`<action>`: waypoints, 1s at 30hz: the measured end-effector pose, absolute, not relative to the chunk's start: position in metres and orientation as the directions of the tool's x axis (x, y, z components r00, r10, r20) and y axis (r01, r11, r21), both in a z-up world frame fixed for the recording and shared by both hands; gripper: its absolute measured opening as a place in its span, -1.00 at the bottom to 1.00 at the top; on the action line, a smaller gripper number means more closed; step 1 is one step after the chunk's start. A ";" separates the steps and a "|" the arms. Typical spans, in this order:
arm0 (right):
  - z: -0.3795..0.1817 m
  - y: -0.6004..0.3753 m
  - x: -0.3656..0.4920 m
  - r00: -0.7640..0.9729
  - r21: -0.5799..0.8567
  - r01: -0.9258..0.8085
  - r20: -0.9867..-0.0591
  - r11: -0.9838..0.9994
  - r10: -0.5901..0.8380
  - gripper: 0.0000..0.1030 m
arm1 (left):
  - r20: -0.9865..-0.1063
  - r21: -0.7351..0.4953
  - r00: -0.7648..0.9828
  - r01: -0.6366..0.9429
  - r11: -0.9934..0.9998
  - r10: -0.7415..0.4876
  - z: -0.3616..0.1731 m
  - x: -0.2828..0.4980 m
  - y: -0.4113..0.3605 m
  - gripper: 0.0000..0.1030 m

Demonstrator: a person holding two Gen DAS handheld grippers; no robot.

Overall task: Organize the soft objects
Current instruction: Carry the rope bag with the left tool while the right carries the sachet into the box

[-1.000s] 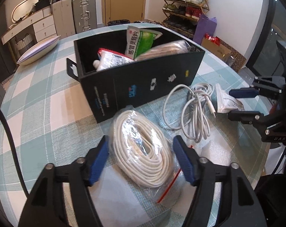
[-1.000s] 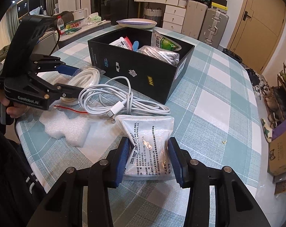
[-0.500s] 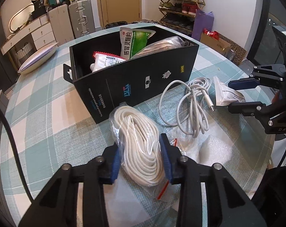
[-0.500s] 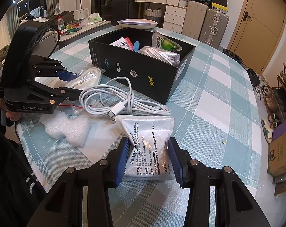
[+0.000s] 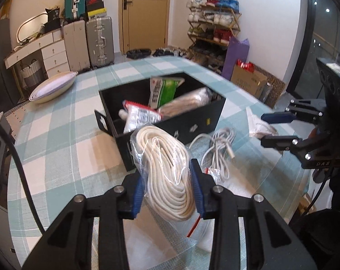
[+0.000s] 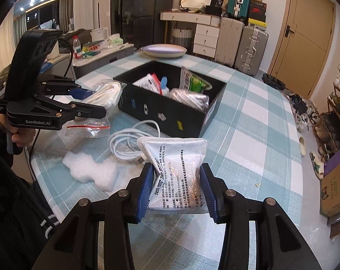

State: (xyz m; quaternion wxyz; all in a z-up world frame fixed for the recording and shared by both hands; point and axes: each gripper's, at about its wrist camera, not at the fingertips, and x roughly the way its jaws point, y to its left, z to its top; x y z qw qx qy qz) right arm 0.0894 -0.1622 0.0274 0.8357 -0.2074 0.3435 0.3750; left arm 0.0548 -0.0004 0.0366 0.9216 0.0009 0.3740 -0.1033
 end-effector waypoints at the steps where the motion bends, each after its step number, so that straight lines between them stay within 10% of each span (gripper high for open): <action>1: 0.030 -0.162 0.089 0.488 -0.085 -0.766 -0.721 0.637 0.491 -0.17 | -0.685 -0.076 0.704 0.187 0.979 -0.188 0.039 0.053 0.000 -0.31; 30: 0.063 -0.125 0.129 0.554 -0.029 -0.717 -0.630 0.697 0.543 -0.17 | -0.608 -0.078 0.784 0.097 0.992 -0.124 0.062 0.095 0.017 -0.31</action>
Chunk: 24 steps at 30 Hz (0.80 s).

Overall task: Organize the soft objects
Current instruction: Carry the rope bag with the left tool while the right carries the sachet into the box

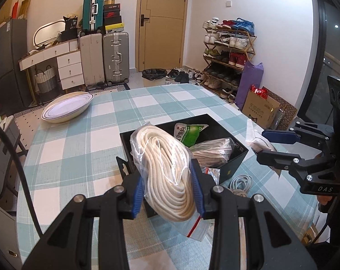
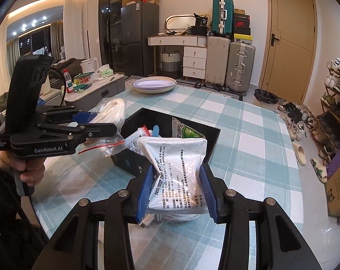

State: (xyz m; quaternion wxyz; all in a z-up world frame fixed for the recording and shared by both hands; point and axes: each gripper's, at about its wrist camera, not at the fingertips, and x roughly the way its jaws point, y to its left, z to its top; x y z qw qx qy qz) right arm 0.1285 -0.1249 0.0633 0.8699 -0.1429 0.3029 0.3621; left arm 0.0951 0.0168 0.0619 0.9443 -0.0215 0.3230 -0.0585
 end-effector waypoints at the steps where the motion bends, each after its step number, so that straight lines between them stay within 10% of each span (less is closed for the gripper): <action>1: 0.063 -0.123 0.131 0.554 -0.029 -0.715 -0.632 0.698 0.542 -0.17 | -0.609 -0.079 0.783 0.097 0.992 -0.125 0.062 0.097 0.017 -0.31; 24: 0.046 -0.077 0.184 0.533 -0.087 -0.730 -0.693 0.678 0.486 -0.17 | -0.661 -0.074 0.741 0.091 0.993 -0.117 0.039 0.149 0.015 -0.30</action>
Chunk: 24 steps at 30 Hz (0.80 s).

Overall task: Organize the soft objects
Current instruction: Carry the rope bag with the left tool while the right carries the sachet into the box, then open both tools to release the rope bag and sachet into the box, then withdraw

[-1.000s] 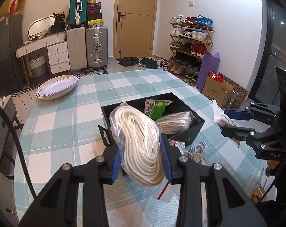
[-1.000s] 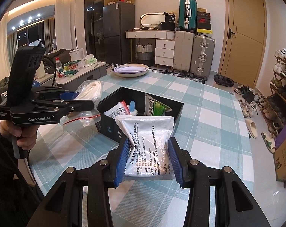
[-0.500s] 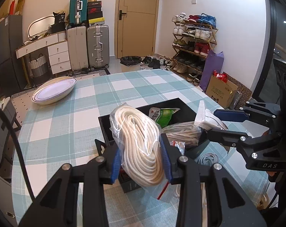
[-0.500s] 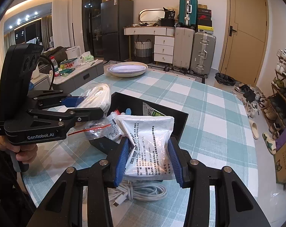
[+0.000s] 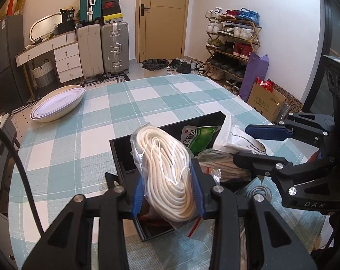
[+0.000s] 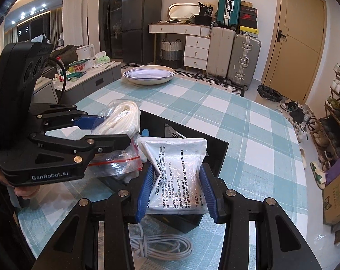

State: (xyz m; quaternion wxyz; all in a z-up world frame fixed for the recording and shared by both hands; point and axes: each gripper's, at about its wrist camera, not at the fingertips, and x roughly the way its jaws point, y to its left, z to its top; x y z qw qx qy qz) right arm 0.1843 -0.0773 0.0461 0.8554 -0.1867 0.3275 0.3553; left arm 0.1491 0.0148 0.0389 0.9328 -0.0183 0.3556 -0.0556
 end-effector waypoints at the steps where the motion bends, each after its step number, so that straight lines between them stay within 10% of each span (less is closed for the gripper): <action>1: 0.045 -0.076 0.186 0.530 -0.089 -0.732 -0.696 0.675 0.484 -0.17 | -0.664 -0.075 0.738 0.092 0.993 -0.118 0.038 0.150 0.015 -0.30; 24: 0.021 -0.052 0.212 0.496 -0.113 -0.754 -0.743 0.647 0.449 -0.17 | -0.701 -0.023 0.704 0.134 0.991 -0.111 0.023 0.169 0.004 -0.29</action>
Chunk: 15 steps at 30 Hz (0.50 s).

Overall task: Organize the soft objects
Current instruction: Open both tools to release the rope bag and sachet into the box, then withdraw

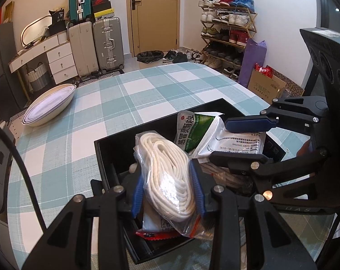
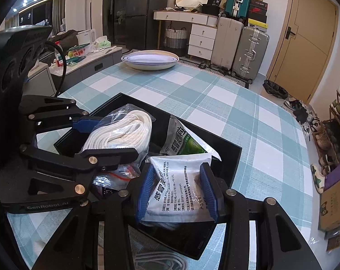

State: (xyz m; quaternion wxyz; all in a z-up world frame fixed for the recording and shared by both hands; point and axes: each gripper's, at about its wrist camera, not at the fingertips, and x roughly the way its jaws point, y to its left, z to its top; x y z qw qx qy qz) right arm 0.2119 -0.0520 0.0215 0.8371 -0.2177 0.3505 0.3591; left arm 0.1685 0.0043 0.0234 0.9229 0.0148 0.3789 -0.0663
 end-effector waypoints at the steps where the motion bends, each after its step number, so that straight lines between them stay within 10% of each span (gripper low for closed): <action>1: 0.021 -0.052 0.213 0.496 -0.111 -0.753 -0.743 0.649 0.448 -0.17 | -0.701 -0.023 0.704 0.133 0.991 -0.111 0.023 0.169 0.005 -0.28; 9: 0.036 -0.066 0.202 0.524 -0.100 -0.750 -0.693 0.653 0.495 -0.02 | -0.691 -0.033 0.715 0.120 0.992 -0.110 0.028 0.160 0.007 0.15; 15: 0.048 -0.092 0.189 0.553 -0.070 -0.722 -0.656 0.688 0.514 0.68 | -0.651 -0.037 0.751 0.113 0.993 -0.110 0.044 0.141 0.012 0.86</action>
